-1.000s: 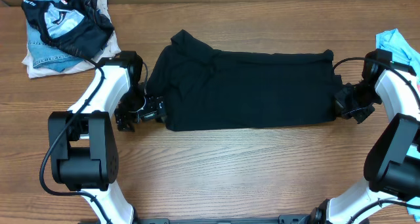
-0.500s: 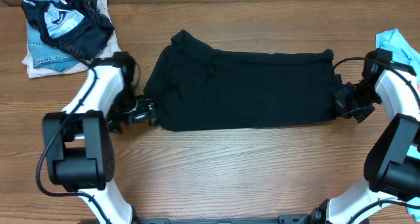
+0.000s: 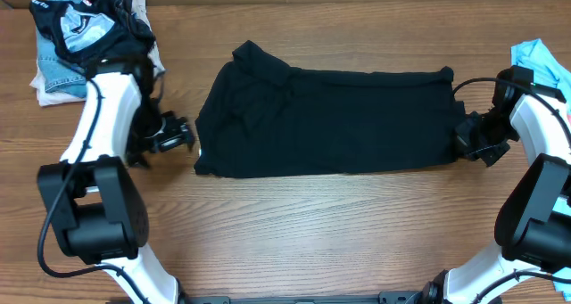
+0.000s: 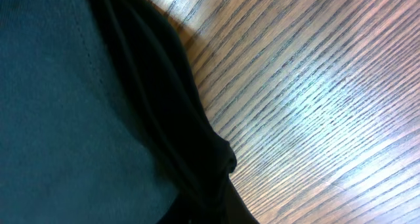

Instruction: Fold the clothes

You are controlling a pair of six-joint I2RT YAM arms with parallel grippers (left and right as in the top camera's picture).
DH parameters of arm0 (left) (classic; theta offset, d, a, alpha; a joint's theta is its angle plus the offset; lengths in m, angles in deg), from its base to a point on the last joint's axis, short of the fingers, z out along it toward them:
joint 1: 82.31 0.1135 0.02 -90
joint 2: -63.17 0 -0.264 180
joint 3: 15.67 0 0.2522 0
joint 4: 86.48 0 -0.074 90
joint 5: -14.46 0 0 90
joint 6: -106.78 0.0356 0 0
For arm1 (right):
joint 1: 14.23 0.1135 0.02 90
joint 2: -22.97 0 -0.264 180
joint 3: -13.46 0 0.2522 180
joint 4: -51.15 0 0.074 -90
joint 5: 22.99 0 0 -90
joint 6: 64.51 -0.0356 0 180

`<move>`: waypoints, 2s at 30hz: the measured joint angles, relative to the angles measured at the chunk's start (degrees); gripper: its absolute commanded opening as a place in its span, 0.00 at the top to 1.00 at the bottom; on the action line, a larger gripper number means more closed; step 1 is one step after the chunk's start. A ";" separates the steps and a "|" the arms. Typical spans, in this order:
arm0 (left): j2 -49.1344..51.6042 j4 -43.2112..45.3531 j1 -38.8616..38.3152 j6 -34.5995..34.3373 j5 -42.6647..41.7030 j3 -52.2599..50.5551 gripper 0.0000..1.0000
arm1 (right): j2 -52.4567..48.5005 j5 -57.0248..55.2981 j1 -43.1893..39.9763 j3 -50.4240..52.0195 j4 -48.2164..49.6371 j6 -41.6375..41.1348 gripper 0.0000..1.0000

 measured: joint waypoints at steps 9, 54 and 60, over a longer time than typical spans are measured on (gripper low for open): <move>-0.11 6.12 -9.70 1.46 -5.86 -1.53 0.00 | 0.00 0.00 0.00 0.00 0.00 -0.02 0.92; 2.34 5.27 -9.14 1.46 1.64 -8.07 0.96 | 0.00 0.09 -0.02 -0.50 -2.14 -0.02 0.96; 2.34 -1.64 -9.14 1.46 5.42 -4.46 0.92 | 0.00 0.50 0.00 -4.46 -7.48 0.00 0.96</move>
